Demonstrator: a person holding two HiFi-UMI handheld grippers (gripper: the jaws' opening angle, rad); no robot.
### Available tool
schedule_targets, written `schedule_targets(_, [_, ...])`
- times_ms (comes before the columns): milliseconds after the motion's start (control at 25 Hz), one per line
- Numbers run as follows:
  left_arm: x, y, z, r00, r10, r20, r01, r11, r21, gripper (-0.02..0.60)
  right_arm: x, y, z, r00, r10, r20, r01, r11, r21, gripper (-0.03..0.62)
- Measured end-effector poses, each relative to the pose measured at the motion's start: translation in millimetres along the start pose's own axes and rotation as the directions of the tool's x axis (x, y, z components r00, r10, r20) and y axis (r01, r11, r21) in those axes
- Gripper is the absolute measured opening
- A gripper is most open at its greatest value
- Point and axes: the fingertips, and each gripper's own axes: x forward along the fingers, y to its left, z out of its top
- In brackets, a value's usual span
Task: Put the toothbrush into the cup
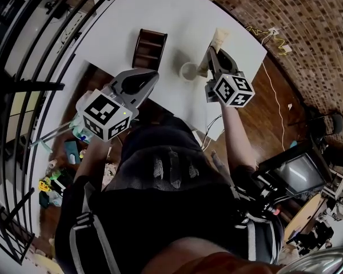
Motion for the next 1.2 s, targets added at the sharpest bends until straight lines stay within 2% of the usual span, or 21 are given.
schedule_targets(280, [-10.2,1.5,-1.3,0.999,0.051,-0.012,-0.051,0.999,0.018,-0.003,24.8,16.2,-35.1,0.998,0.025,-0.055,-0.033,0.989,-0.142,0.041])
schedule_targets(560, [-13.6,2.2,-6.7,0.997,0.065,-0.036,-0.064,0.998,0.028,-0.003,32.2,17.3,-60.0,0.997,0.016,-0.070,-0.027,0.987,-0.159,0.043])
schedule_targets(760, [-9.8,3.3,-5.8,0.998,0.057,-0.035,-0.056,0.998,0.033,-0.003,30.4,27.1,-77.8,0.994,0.016,-0.105,-0.040,0.973,-0.229,0.043])
schedule_targets(960, [-0.8,0.4,-5.3,0.998,0.035,-0.048,-0.033,0.998,0.054,-0.003,20.5,30.9,-95.7,0.989,0.017,-0.147,-0.051,0.971,-0.234,0.043])
schedule_targets(1200, [0.4,2.1,-4.9,0.999,0.022,-0.050,-0.020,0.999,0.045,-0.003,6.3,27.5,-104.7,0.983,0.000,-0.181,-0.043,0.972,-0.232,0.043])
